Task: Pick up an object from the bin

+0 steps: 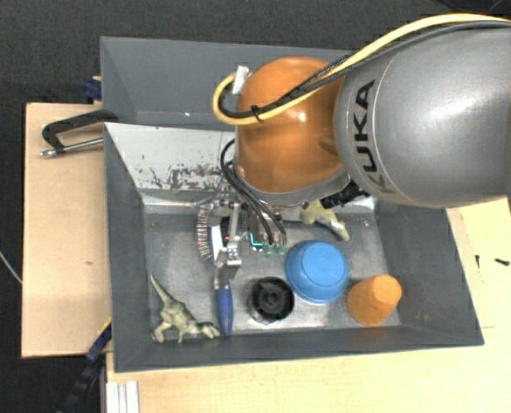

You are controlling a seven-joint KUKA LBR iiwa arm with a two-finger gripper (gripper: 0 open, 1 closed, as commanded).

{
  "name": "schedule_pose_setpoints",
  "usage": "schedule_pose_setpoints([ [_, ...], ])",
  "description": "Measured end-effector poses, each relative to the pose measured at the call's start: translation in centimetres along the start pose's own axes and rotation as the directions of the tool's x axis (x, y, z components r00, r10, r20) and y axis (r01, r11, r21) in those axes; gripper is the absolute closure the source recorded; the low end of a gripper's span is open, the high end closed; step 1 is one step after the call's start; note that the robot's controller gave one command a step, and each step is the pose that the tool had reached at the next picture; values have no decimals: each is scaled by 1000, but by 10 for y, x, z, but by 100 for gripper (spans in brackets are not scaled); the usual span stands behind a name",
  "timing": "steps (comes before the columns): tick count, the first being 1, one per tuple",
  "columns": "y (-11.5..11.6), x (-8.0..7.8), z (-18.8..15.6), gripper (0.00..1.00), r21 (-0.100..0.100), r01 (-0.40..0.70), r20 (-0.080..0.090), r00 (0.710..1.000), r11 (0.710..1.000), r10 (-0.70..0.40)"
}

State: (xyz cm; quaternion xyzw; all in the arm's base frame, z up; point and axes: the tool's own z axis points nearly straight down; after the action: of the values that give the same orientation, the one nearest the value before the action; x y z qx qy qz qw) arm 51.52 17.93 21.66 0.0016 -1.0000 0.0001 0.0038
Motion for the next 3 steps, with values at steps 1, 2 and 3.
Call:
schedule_pose_setpoints([
  [1,-10,13,142,0,-1,437,8,900,900,-437],
  [2,-78,-24,143,0,6,552,13,834,834,-552],
  [3,-76,-23,143,100,4,553,14,833,833,-553],
])
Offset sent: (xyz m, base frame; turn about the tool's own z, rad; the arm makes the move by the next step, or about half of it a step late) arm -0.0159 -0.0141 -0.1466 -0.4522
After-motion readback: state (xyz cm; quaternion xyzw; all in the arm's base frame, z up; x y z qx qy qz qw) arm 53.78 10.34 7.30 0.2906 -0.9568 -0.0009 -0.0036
